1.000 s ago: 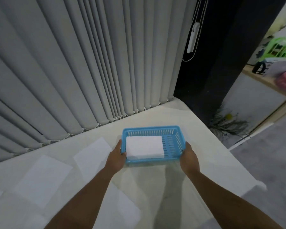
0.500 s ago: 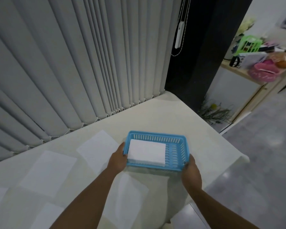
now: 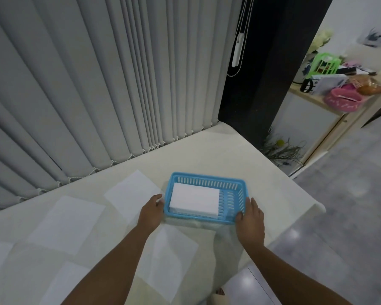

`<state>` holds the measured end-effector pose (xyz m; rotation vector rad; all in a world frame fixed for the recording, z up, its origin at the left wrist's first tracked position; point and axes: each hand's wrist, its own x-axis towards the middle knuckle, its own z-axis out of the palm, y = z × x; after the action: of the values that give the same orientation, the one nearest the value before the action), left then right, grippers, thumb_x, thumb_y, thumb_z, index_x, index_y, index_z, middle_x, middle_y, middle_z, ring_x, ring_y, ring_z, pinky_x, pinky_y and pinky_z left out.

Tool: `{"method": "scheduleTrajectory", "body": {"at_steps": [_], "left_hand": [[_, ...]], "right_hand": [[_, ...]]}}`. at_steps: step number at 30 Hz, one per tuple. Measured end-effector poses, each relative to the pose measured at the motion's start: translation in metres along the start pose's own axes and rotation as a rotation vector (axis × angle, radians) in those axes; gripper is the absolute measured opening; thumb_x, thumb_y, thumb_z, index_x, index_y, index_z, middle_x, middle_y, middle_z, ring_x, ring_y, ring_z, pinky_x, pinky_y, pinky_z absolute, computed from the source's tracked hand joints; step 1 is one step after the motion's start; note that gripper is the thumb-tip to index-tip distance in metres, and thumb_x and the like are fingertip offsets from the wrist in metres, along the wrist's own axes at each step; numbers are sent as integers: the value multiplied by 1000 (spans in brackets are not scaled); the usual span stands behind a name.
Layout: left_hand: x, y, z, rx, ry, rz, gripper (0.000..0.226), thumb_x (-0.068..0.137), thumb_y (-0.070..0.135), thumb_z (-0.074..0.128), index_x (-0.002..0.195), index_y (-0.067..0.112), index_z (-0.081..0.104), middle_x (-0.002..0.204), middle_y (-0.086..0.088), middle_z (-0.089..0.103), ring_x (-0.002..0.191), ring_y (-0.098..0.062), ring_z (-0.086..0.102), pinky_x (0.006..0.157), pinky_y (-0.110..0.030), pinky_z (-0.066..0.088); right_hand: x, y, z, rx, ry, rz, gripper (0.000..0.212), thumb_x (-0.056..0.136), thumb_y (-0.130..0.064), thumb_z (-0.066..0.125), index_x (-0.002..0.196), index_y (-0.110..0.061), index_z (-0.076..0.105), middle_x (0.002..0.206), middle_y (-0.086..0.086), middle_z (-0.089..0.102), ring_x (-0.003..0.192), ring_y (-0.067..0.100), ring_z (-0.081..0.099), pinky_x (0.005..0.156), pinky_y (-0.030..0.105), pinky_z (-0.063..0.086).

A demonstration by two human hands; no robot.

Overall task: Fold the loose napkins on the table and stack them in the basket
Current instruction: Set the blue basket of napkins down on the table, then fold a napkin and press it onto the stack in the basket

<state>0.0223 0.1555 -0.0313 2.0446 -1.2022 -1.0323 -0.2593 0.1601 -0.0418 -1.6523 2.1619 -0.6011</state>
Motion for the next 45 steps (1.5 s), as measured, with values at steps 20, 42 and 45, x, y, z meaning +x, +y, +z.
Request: {"method": "scheduleTrajectory", "body": {"at_steps": [20,42,45], "left_hand": [[-91,-110,-27,334,256,-151,47,88,37,56,132,22,47,130,0,52,122,-21,47,97,-36,45],[-91,-111,-70,312,142,64,18,87,20,50,104,23,52,95,4,64,88,-18,60,71,-32,50],[-113,-118,-57,318,101,170,19,87,19,52,104,24,60,104,8,60,98,-10,56,81,-26,48]], "right_hand": [[-59,-151,110,-574,-336,-1147,42,81,-16,60,122,-16,59,124,2,62,103,27,58,89,44,45],[-52,-174,98,-496,-409,-1186,13,91,-19,45,90,-20,58,83,1,67,87,23,57,85,37,38],[-63,-148,90,-481,-366,-1201,2,82,-23,58,81,-23,60,74,-3,66,79,21,59,78,35,44]]}}
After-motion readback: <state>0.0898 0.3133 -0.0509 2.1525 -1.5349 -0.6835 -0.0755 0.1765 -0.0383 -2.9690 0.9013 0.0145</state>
